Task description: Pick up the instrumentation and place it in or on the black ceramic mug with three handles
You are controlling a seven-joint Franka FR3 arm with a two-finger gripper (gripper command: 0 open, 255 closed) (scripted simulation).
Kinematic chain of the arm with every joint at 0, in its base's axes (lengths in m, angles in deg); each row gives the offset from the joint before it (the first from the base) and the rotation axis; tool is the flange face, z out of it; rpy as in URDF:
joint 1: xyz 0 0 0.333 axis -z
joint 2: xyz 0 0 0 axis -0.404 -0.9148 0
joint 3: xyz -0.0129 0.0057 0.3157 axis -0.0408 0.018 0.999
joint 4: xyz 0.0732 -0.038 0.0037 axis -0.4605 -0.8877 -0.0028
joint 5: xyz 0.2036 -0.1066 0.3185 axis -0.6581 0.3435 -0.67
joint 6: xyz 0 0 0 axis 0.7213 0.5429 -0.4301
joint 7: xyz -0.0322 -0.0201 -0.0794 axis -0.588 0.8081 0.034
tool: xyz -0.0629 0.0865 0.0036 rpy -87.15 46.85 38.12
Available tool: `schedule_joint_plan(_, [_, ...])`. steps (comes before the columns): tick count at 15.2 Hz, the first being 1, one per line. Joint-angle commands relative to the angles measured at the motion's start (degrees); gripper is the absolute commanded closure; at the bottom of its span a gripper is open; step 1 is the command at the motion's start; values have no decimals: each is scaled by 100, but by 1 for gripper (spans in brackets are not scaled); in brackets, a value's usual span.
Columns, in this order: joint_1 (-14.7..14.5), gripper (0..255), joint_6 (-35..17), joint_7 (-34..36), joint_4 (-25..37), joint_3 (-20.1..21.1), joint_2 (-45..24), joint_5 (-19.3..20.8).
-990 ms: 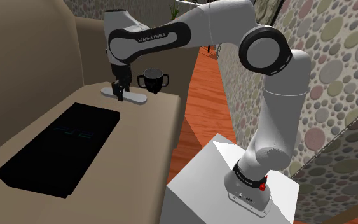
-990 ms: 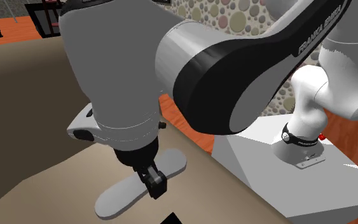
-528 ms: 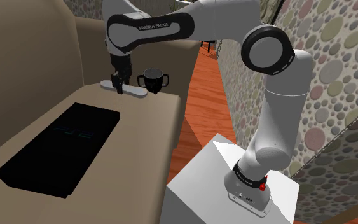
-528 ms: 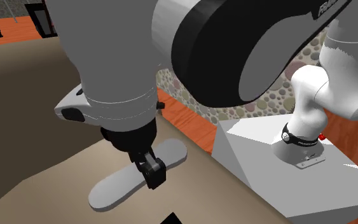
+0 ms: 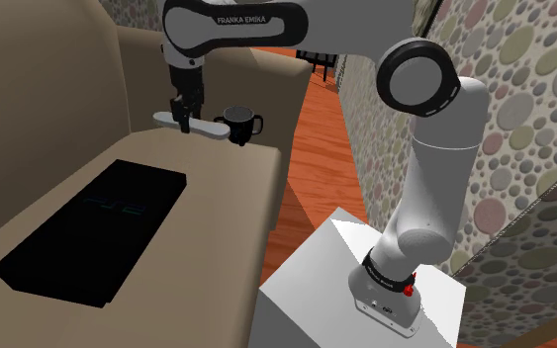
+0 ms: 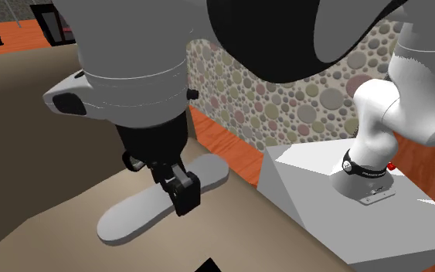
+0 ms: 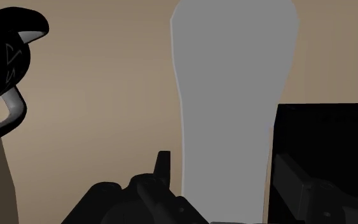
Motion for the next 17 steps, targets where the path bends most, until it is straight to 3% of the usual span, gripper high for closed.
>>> schedule_joint_plan(1, [-3,255,140,-10,145,1,-4,-2])
schedule_joint_plan(4, [-12,255,351,-18,374,3,-22,-1])
schedule_joint_plan(17, [1019,255,493,-1592,964,-523,-388,-124])
